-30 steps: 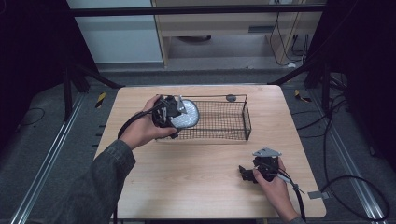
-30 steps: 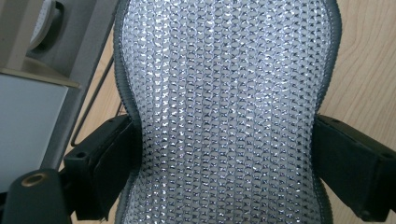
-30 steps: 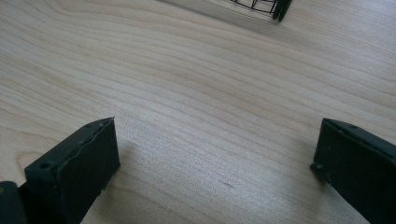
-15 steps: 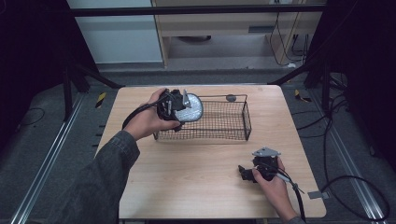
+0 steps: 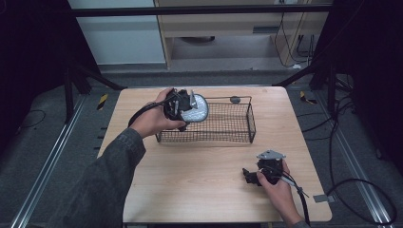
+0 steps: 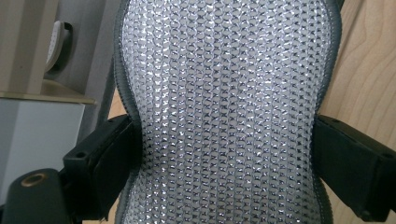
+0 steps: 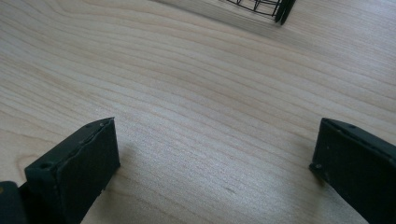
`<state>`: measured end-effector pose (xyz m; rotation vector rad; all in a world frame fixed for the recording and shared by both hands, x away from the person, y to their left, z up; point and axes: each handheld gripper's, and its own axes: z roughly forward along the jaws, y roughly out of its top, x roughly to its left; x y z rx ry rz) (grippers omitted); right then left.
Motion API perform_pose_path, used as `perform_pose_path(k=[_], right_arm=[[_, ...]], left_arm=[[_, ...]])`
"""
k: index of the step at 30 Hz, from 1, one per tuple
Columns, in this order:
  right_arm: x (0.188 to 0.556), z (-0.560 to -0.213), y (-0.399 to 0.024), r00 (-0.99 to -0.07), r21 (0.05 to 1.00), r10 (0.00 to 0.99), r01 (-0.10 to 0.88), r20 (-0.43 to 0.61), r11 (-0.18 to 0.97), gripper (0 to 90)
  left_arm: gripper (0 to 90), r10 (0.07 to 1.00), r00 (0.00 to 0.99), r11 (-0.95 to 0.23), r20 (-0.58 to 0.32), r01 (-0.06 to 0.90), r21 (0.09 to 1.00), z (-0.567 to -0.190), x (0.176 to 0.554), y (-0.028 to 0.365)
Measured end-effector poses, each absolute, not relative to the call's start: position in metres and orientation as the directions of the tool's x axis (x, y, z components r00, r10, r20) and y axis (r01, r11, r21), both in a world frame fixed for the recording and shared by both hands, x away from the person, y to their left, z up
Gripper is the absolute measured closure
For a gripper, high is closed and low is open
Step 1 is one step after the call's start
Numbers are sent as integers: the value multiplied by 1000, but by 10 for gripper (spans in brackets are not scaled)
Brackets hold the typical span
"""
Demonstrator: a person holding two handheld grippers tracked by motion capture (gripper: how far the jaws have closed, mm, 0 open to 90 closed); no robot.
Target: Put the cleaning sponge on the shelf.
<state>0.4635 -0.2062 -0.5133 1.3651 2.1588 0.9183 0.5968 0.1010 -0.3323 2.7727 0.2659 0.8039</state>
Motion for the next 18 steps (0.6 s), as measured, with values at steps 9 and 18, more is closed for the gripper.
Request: perform_pose_path(k=[9,18], right_arm=[[463,-513,-206,-428,724,904,622,-3,297,7],[463,-513,-206,-428,722,904,624,-4,299,7]], left_arm=[[93,243,825,-953,510,104,285,-336,608,98],[93,243,824,-951,511,99,292,-343,618,104]])
